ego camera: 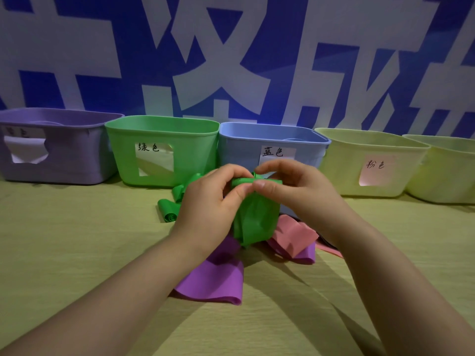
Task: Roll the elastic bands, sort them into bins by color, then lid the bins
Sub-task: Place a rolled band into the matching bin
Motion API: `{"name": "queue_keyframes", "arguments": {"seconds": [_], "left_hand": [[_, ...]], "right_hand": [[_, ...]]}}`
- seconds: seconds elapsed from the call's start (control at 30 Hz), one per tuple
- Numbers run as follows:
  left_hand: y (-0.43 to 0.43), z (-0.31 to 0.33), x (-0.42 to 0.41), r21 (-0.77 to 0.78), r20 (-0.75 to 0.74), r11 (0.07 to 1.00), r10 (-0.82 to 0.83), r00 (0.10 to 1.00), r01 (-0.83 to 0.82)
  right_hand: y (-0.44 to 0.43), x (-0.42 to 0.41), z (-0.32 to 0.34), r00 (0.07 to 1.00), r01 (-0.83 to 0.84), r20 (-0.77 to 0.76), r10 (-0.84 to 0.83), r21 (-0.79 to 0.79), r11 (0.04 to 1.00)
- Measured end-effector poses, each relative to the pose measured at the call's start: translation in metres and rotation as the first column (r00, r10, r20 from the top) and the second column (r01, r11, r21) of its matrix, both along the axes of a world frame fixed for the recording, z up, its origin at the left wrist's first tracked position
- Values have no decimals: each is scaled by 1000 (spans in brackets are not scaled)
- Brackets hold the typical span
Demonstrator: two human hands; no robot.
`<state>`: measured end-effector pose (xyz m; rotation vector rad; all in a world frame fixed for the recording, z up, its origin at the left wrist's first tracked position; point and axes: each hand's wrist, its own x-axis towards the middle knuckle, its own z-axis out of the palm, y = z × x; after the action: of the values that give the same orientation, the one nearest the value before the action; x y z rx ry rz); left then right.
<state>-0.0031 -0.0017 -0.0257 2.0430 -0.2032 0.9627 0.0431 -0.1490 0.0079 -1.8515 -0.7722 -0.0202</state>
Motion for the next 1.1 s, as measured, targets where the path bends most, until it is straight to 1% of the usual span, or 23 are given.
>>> {"name": "queue_keyframes", "arguments": {"seconds": [0.1,0.2,0.3,0.37,0.53,0.73,0.83,0.97,1.1], "left_hand": [[0,1,-1,-58,-37,998,-28,999,26],[-2,1,-2,-71,-52,996,-51,997,47],[-3,2,-3,-147,-74,981,-140,987,128],[-3,0,-3,-163,-92,975,-165,982,149],[-1,-2,-1,-126,-47,987,-108,993,101],[-1,-1,-2,-57,-41,996,-73,996,70],[-1,0,-3,-23,-61,999,-39,997,38],[2,0,0,-19,-106,1000,4,994,-6],[1,1,0,-43,-140,999,-1,990,-5]], "right_hand": [[1,0,-1,1000,-24,5,24,6,1000],[2,1,0,1000,-10,12,9,27,1000],[1,1,1,1000,-7,-10,7,66,998],[1,1,1,1000,1,-8,0,71,997],[1,2,0,1000,29,-11,-28,59,998],[2,0,1,998,56,11,-56,9,998],[1,-1,1,999,39,23,-39,-20,999],[3,1,-4,998,-13,55,14,-19,1000],[2,4,-4,998,-27,66,25,34,999]]}}
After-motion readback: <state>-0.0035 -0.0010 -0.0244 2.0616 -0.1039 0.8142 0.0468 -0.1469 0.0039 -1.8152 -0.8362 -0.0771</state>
